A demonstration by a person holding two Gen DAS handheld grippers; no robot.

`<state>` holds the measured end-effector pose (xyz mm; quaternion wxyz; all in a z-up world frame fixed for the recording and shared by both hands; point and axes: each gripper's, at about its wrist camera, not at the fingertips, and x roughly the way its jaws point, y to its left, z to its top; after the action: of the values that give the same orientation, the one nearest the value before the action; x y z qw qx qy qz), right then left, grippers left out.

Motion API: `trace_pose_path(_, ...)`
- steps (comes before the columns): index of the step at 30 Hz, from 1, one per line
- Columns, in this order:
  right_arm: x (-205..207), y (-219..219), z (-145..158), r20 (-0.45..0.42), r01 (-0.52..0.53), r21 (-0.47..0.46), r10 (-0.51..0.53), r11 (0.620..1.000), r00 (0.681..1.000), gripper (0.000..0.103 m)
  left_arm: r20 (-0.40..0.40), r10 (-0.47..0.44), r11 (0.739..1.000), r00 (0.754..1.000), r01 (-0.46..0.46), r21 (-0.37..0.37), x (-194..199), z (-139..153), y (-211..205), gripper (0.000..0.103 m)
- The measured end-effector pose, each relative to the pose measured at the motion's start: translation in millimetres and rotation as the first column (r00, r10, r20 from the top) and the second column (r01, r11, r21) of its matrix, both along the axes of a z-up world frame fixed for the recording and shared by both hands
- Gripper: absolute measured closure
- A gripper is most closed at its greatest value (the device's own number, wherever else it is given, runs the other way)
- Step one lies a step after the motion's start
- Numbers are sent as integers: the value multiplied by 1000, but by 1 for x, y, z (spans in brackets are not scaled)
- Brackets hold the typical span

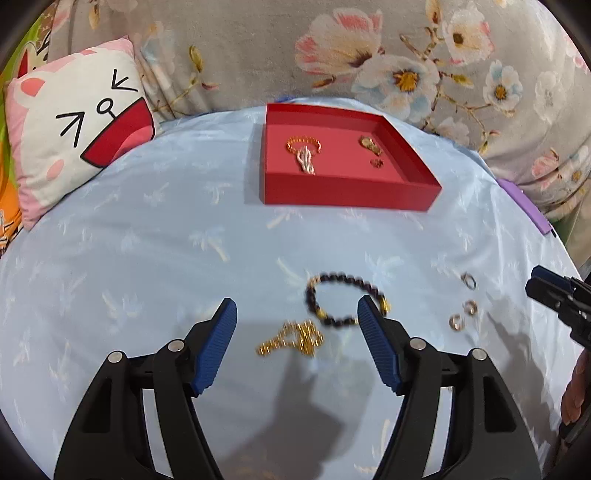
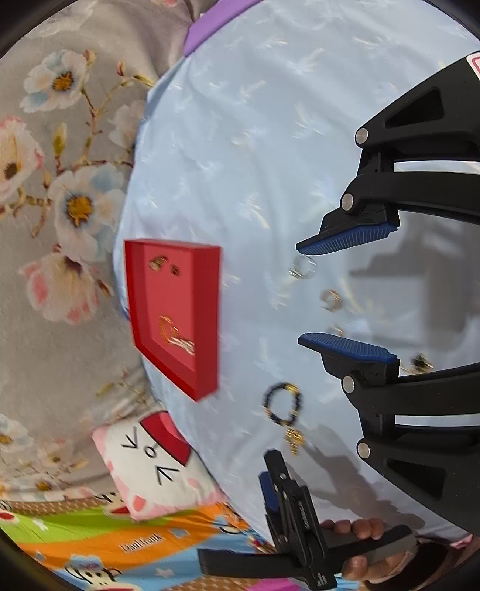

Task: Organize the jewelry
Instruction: 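Lower the right tool onto the gold chain with black clover pendant and close it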

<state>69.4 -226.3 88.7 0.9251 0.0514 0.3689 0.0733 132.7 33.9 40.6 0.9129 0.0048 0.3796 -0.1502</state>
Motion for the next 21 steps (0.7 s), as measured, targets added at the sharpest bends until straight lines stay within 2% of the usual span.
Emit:
trace_pose_path(3, -17, 14, -14, -33, -36, -4, 36, 999, 999, 60, -12, -3, 1000, 1000, 3, -9, -15, -12, -3, 31)
trace_pose_path(9, -39, 46, -36, -73, -124, 7, 125, 992, 989, 60, -47, -30, 1000, 998, 30, 6, -31, -26, -8, 31)
trace_pose_path(13, -37, 63, -42, -83, -161, -17, 159, 987, 984, 60, -20, -16, 999, 1000, 16, 29, -36, -26, -10, 29)
trace_pose_path(21, -22, 74, -51, -121, -184, -55, 176, 981, 977, 63, -49, 1, 1000, 999, -2, -5, -31, -29, -5, 27)
